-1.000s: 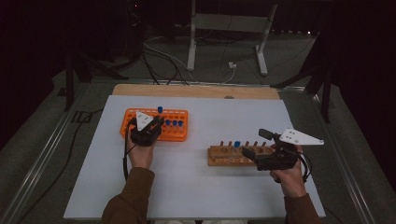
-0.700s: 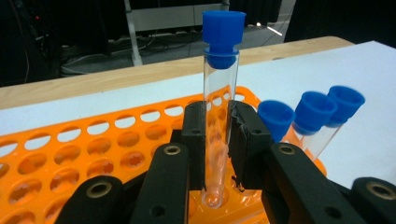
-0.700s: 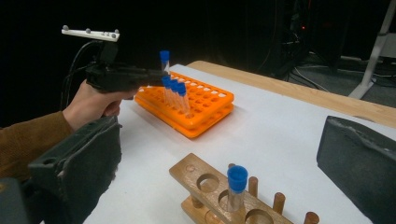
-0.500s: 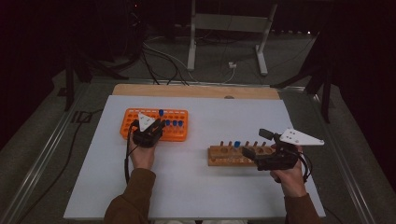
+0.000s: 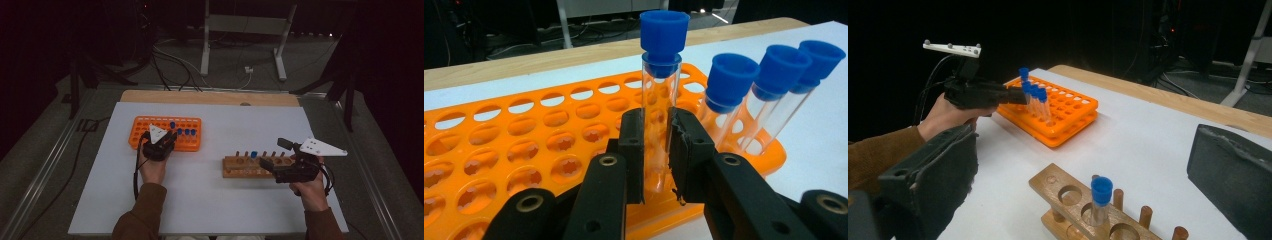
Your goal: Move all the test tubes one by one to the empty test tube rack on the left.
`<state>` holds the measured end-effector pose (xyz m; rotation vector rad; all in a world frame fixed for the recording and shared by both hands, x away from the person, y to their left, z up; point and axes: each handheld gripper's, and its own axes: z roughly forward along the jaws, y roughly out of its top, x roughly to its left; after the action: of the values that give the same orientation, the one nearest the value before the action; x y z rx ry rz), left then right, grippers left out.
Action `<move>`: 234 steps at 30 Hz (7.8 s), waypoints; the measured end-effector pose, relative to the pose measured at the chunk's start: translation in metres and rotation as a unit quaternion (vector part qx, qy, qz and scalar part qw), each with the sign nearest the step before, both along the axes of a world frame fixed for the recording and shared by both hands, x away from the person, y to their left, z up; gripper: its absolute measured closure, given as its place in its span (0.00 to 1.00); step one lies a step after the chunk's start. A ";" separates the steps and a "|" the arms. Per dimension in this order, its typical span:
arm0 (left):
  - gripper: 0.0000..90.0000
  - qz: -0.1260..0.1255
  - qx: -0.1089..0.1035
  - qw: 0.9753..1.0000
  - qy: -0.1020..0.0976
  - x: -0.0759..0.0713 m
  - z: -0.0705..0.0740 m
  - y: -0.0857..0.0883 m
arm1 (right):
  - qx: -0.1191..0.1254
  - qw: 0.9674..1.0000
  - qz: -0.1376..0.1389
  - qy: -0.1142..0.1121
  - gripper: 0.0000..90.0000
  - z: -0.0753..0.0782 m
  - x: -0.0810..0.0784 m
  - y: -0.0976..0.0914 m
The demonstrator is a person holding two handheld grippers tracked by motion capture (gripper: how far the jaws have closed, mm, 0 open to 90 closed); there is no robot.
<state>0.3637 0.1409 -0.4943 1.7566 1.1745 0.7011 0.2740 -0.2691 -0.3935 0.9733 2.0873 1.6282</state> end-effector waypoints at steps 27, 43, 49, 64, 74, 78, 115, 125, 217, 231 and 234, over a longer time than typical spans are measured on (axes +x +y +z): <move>0.87 -0.009 0.028 1.000 0.011 -0.006 -0.009 -0.002 | -0.003 1.000 0.000 0.004 0.00 -0.003 0.001 0.001; 0.85 -0.003 0.025 1.000 0.016 -0.007 -0.010 -0.001 | -0.007 1.000 -0.003 0.007 0.00 -0.007 0.003 0.002; 0.75 0.000 0.010 1.000 0.015 -0.011 -0.007 0.005 | -0.005 1.000 -0.009 0.007 0.00 -0.010 0.005 0.004; 0.19 -0.031 -0.045 0.998 0.021 -0.036 0.011 0.012 | -0.003 1.000 -0.019 0.017 0.00 -0.019 0.011 0.009; 0.02 -0.048 -0.056 0.997 0.006 -0.046 0.019 0.006 | -0.027 0.999 -0.025 0.037 0.01 -0.036 0.019 0.017; 0.01 -0.056 -0.067 0.996 -0.005 -0.050 0.024 0.006 | -0.039 0.998 -0.026 0.042 0.04 -0.041 0.020 0.021; 0.01 -0.146 -0.093 0.984 -0.033 -0.067 0.050 -0.041 | -0.082 0.995 -0.049 0.030 0.85 -0.049 0.020 0.031; 0.01 -0.163 -0.088 0.982 -0.035 -0.070 0.054 -0.047 | -0.055 0.997 -0.056 -0.007 0.85 -0.023 0.009 0.025; 0.87 -0.245 -0.060 0.967 -0.040 -0.081 0.053 -0.068 | -0.015 1.000 0.004 0.021 0.00 -0.017 0.002 0.052; 0.87 -0.200 -0.066 0.976 -0.054 -0.074 0.059 -0.042 | -0.011 1.000 -0.007 0.017 0.00 -0.016 0.004 0.046; 0.87 -0.188 -0.064 0.979 -0.056 -0.073 0.060 -0.036 | -0.009 1.000 -0.008 0.017 0.00 -0.016 0.004 0.045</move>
<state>0.2911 0.1046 -0.4344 1.7398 0.7643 0.4778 0.2780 -0.2242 -0.4094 1.0157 2.1063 1.5926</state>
